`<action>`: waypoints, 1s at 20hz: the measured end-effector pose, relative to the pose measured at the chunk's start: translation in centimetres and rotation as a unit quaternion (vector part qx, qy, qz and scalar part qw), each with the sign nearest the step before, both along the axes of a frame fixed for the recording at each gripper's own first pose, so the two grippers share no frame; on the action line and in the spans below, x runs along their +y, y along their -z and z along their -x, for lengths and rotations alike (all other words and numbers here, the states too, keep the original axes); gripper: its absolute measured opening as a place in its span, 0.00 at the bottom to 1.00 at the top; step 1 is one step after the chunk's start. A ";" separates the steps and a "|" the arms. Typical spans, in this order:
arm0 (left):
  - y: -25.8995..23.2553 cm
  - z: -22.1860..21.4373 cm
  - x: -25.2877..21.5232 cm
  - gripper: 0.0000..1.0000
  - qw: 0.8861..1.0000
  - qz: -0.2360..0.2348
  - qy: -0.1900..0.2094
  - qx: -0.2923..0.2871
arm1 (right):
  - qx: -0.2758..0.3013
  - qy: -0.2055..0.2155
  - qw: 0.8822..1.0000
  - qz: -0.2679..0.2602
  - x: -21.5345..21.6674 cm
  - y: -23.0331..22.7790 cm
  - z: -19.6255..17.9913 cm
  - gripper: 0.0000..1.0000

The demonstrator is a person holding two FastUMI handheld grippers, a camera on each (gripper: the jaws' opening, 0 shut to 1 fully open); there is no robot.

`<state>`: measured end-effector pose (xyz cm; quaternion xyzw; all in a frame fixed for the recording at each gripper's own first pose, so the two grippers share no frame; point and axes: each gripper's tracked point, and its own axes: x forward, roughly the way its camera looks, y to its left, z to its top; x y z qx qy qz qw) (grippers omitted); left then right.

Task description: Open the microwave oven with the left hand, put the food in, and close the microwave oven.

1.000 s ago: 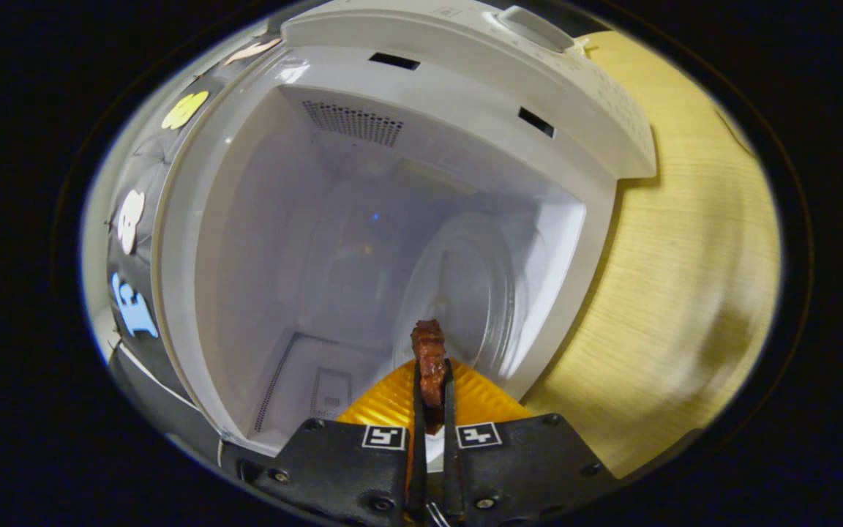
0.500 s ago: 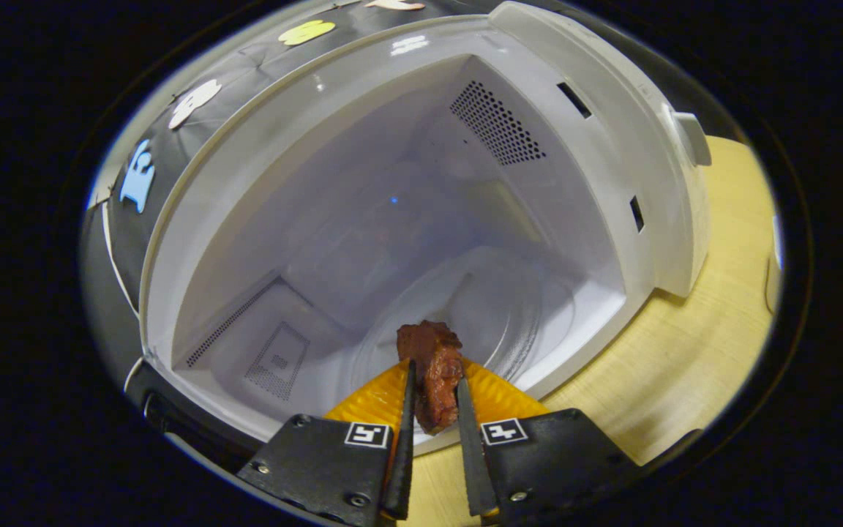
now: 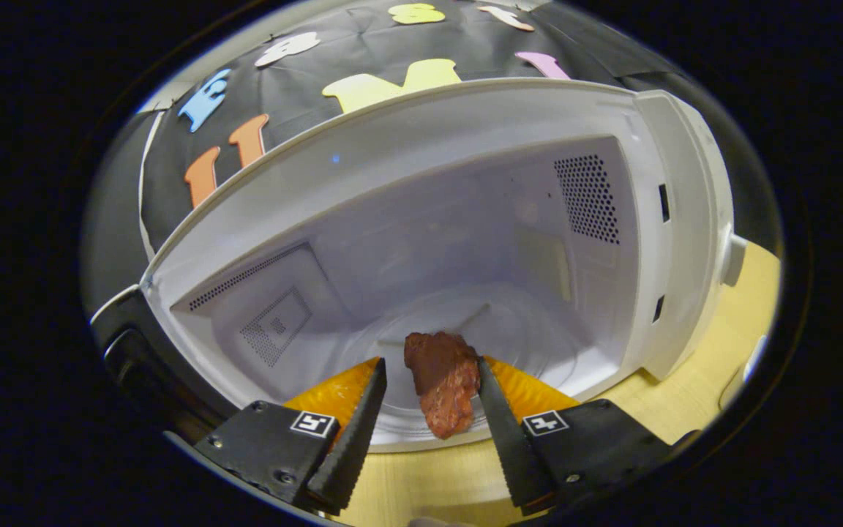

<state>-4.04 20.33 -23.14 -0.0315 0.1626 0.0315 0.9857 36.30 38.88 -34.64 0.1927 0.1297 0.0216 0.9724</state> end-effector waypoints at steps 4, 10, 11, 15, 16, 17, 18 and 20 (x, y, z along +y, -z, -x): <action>-0.6 0.0 0.5 0.95 1.000 -0.006 -0.005 -0.011 | 0.007 0.007 1.000 0.005 -2.0 -0.4 0.5 0.98; -2.0 -0.2 0.8 0.89 1.000 -0.007 -0.008 -0.028 | -0.021 -0.035 0.998 0.055 -3.3 -5.2 4.7 0.98; -2.4 -0.4 1.0 0.89 0.999 -0.008 -0.008 -0.032 | -0.019 -0.039 0.997 0.060 -3.9 -6.1 5.7 0.91; -4.2 -0.7 0.6 0.95 0.999 0.006 0.000 -0.045 | -0.018 -0.070 0.992 0.107 -8.4 -10.3 10.2 0.92; -4.9 -0.8 0.4 0.95 0.999 0.015 0.004 -0.050 | -0.017 -0.077 0.990 0.117 -9.7 -11.2 11.5 0.91; -5.9 -0.9 0.4 0.95 0.998 0.016 0.007 -0.060 | -0.016 -0.080 0.988 0.132 -11.4 -12.0 12.9 0.91; -6.5 -1.0 0.7 0.95 0.998 0.010 0.004 -0.069 | -0.022 -0.088 0.986 0.140 -12.7 -13.2 14.3 0.99; -6.9 -1.3 1.7 0.95 0.997 -0.004 -0.002 -0.079 | -0.022 -0.104 0.982 0.159 -15.3 -14.7 17.6 0.91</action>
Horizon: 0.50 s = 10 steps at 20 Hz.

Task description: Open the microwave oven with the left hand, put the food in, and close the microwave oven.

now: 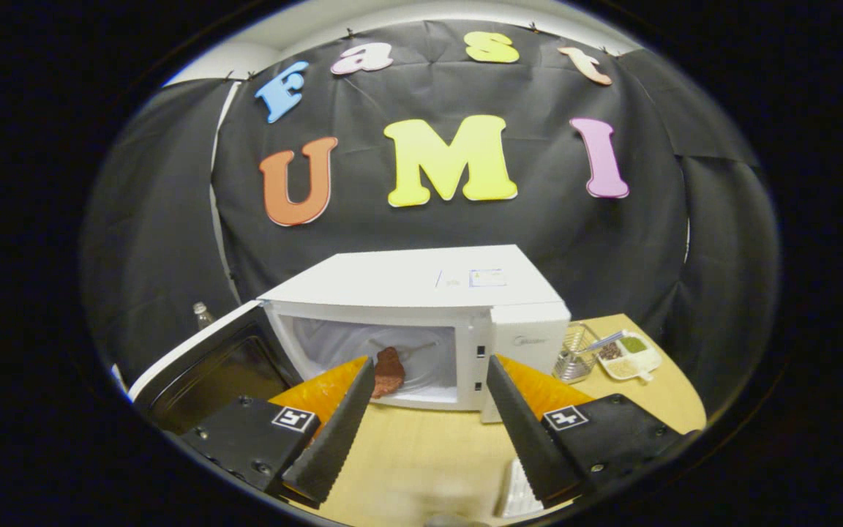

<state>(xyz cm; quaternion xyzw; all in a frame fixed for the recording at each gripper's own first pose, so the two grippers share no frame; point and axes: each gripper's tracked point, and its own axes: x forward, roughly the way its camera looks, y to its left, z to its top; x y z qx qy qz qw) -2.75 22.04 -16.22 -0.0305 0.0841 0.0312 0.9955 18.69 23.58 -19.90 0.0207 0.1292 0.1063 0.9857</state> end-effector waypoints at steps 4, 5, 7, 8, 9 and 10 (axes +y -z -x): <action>-0.2 -0.6 1.1 0.95 1.000 -0.012 -0.004 -0.008 | -0.015 0.000 0.999 0.043 -5.1 -3.8 6.5 0.98; -0.3 -0.8 1.5 0.95 1.000 -0.017 -0.006 -0.010 | -0.018 0.000 0.999 0.050 -6.0 -4.6 8.0 0.91; 0.2 -1.2 2.5 0.95 1.000 -0.021 -0.016 -0.011 | -0.017 0.003 0.999 0.049 -7.6 -5.7 10.8 0.92; 0.6 -1.4 2.9 0.95 1.000 -0.019 -0.021 -0.011 | -0.013 0.008 0.999 0.048 -8.4 -6.1 11.9 0.92; 0.9 -1.6 3.5 0.95 0.999 -0.020 -0.028 -0.011 | -0.015 0.012 0.999 0.046 -8.9 -6.8 13.2 0.92; 1.4 -1.6 4.2 0.95 0.999 -0.023 -0.034 -0.011 | -0.017 0.015 0.999 0.043 -9.5 -7.3 14.2 0.92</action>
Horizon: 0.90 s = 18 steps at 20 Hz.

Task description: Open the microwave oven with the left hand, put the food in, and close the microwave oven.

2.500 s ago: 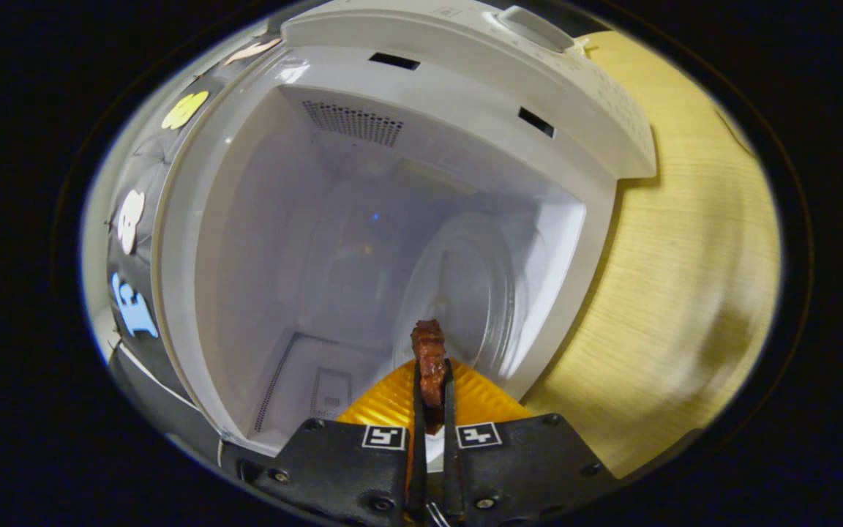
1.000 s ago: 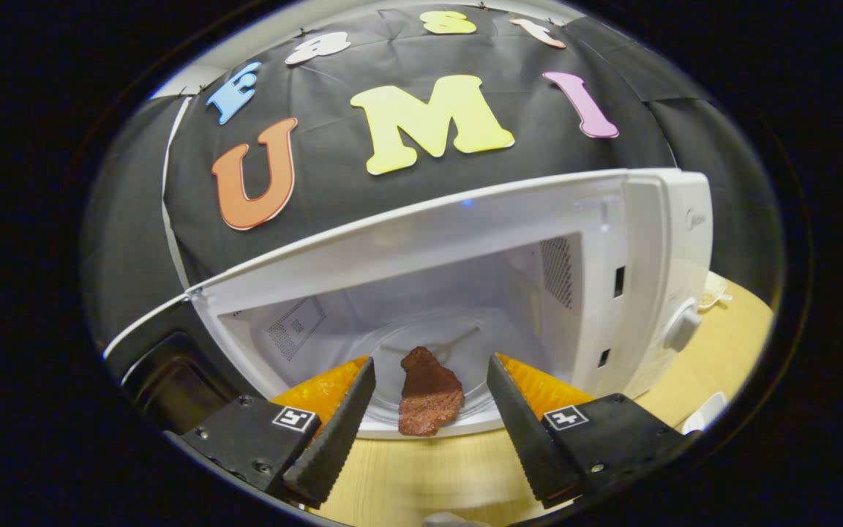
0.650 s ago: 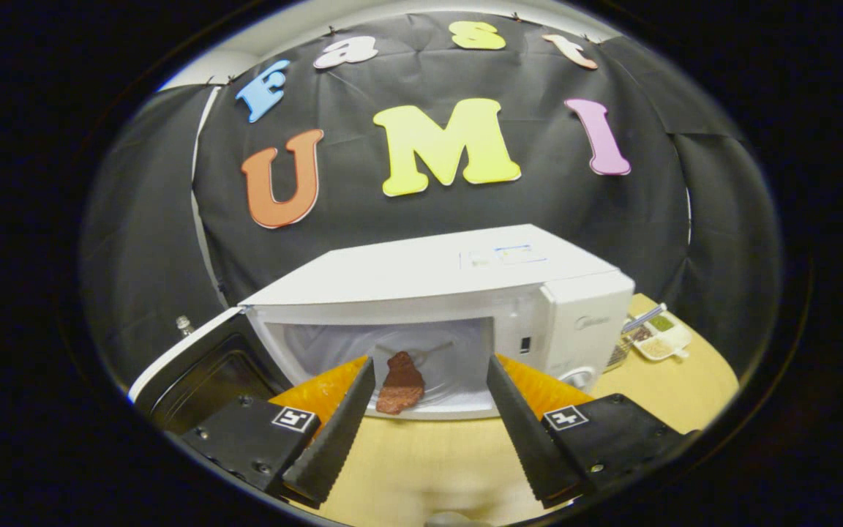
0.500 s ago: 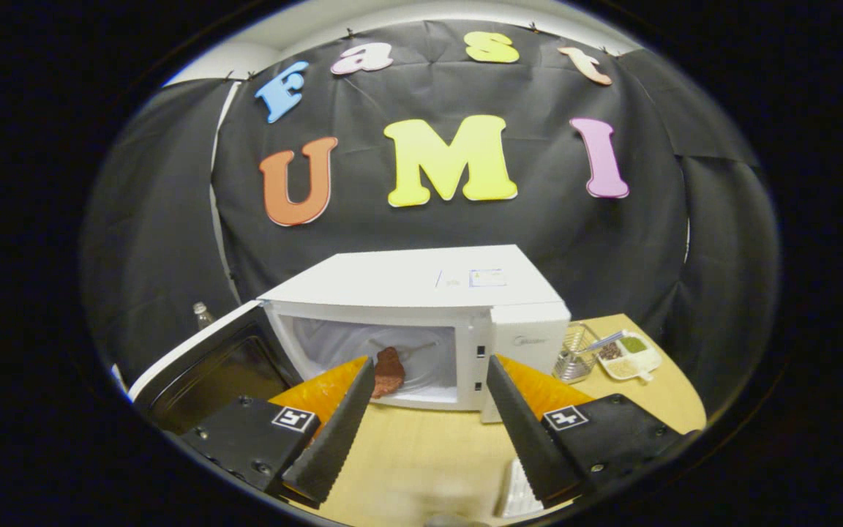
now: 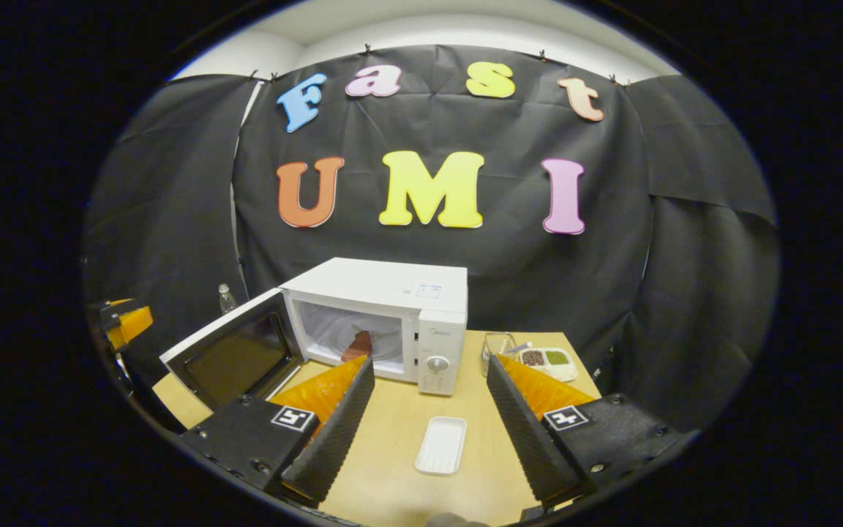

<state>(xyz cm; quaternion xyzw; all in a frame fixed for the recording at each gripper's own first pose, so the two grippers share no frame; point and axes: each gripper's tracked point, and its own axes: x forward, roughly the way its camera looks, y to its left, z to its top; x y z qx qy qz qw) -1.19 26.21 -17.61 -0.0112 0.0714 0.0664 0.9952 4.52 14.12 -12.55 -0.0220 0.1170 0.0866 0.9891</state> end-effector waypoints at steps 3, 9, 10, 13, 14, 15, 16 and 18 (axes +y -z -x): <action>1.9 0.2 2.9 0.88 0.999 -0.020 -0.038 0.010 | 0.004 0.012 1.000 -0.006 -1.6 0.1 2.0 0.99; 4.2 0.8 5.9 0.86 0.997 -0.001 -0.072 0.026 | 0.016 0.019 1.000 -0.007 -3.0 0.0 2.9 0.92; 4.4 0.7 5.7 0.60 0.998 0.005 -0.065 0.025 | 0.016 0.017 1.000 -0.010 -3.0 -0.2 2.9 0.92; 4.6 0.4 5.5 0.20 0.998 0.000 -0.062 0.016 | 0.020 0.012 1.000 -0.017 -2.9 -0.7 2.6 0.92; 4.6 1.1 5.2 0.00 0.998 0.001 -0.056 0.016 | 0.020 0.011 1.000 -0.019 -2.9 -0.6 2.6 0.92; 5.2 0.3 4.2 0.09 0.999 0.003 -0.042 0.019 | 0.023 0.011 0.999 -0.020 -2.9 -0.5 2.6 0.92; 5.6 0.3 4.2 0.00 0.999 -0.003 -0.038 0.020 | 0.025 0.010 0.999 -0.022 -2.9 -0.4 2.7 0.92; 7.4 -0.5 5.1 0.00 0.999 -0.019 -0.034 0.029 | 0.030 0.013 0.999 -0.026 -3.1 -0.1 3.0 0.92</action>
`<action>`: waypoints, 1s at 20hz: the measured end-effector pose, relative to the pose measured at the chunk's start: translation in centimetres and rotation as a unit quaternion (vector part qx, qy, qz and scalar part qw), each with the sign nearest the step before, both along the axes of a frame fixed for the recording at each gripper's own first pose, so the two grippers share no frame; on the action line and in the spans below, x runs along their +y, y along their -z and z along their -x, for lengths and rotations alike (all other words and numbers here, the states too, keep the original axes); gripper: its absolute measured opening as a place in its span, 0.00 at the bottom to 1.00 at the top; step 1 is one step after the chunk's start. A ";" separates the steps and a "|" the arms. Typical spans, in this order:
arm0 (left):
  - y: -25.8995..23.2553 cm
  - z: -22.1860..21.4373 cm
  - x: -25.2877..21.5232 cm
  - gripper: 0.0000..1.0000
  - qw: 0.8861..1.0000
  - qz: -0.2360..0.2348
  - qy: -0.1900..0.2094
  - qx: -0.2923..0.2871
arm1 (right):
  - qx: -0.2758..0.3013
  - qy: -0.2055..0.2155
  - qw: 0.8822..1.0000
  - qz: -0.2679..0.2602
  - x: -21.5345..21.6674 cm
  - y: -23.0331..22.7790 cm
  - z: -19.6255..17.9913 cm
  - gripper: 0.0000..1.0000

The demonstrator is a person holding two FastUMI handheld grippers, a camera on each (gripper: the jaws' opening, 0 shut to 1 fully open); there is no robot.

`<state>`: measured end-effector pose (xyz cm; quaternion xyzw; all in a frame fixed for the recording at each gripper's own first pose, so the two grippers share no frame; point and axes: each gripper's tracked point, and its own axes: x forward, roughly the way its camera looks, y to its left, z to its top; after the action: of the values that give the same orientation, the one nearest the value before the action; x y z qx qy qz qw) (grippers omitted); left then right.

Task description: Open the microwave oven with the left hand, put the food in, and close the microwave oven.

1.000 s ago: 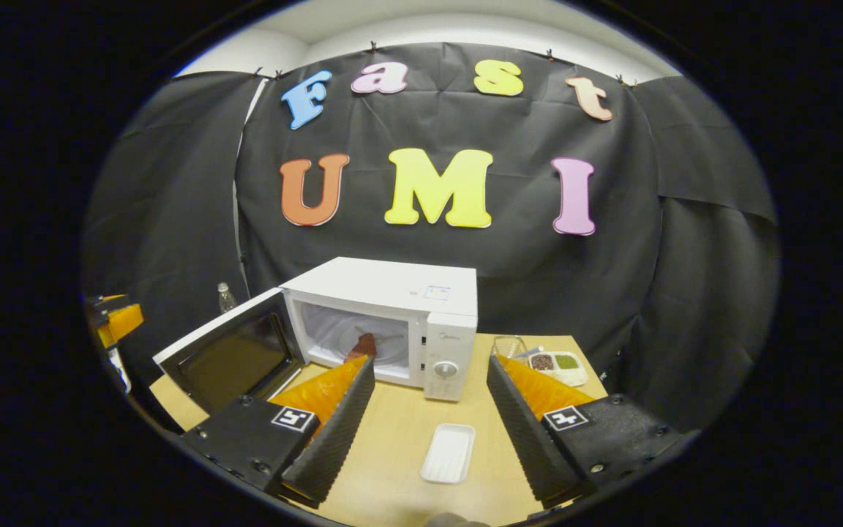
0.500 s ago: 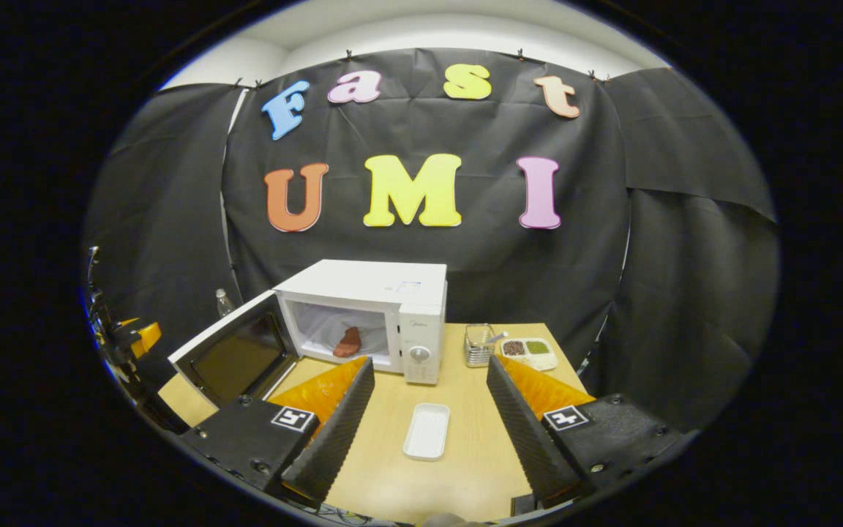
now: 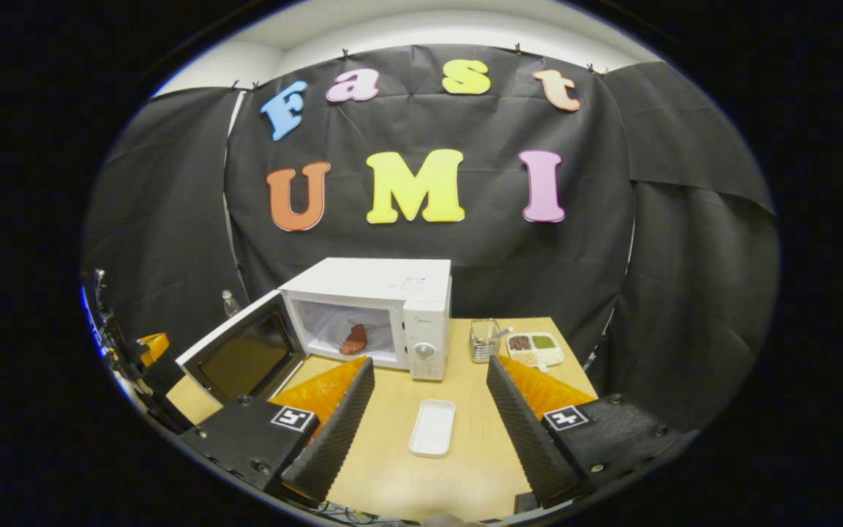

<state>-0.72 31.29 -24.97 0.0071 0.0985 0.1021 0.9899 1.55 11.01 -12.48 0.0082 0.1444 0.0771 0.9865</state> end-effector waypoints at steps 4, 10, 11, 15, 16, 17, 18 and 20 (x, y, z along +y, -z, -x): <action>4.1 -0.7 0.7 0.00 0.999 0.027 -0.005 0.037 | 0.012 0.011 1.000 -0.002 -0.8 0.4 0.4 0.92; 5.6 -1.4 -1.0 0.00 0.998 0.040 0.021 0.048 | 0.026 0.027 0.999 -0.008 -1.6 1.1 1.4 0.92; 5.6 -1.5 -1.7 0.00 0.998 0.040 0.031 0.047 | 0.029 0.029 0.999 -0.010 -1.7 1.2 1.5 0.92; 6.4 -2.0 -3.9 0.00 0.996 0.038 0.052 0.055 | 0.029 0.028 0.999 -0.014 -1.1 1.0 2.4 0.92; 6.6 -2.0 -4.8 0.00 0.996 0.043 0.061 0.055 | 0.029 0.028 0.999 -0.015 -0.9 1.0 2.6 0.92; 6.7 -2.0 -5.7 0.00 0.995 0.043 0.070 0.056 | 0.030 0.029 0.999 -0.017 -0.9 1.1 2.8 0.92; 6.7 -2.0 -6.8 0.00 0.994 0.042 0.080 0.054 | 0.030 0.029 0.999 -0.020 -0.8 1.2 3.0 0.92; 6.6 -2.2 -9.2 0.00 0.992 0.050 0.102 0.050 | 0.033 0.030 0.999 -0.018 -0.9 1.5 3.4 0.92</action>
<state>1.51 22.10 -31.59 -0.0271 0.1515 -0.0053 0.9881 -1.85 10.14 -13.93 0.0333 0.1747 0.0496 0.9828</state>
